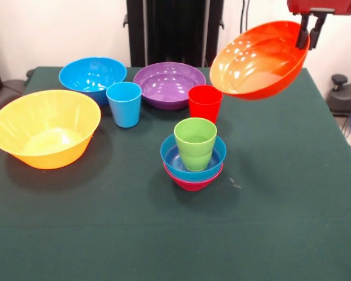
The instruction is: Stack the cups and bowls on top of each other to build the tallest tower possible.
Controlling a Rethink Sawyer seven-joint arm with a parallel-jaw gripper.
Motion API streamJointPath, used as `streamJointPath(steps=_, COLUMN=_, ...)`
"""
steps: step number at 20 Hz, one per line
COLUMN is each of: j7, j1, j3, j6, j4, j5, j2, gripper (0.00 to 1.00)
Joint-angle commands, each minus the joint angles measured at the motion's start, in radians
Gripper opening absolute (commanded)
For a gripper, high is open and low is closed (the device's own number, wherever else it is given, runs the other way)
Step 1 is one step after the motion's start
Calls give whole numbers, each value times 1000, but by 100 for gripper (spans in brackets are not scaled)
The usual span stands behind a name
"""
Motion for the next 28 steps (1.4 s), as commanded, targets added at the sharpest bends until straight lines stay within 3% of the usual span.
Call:
streamJointPath(steps=1, j7=-345, j1=-38, j3=86, j6=166, j4=-140, j5=-96, j2=83, gripper=0)
streamJointPath(steps=15, j7=-507, j1=-135, j3=144, j6=264, j4=-207, j5=-161, j2=103, gripper=0)
streamJointPath(steps=28, j7=-562, j1=-142, j3=139, j6=254, j4=-214, j5=-182, j2=110, gripper=0)
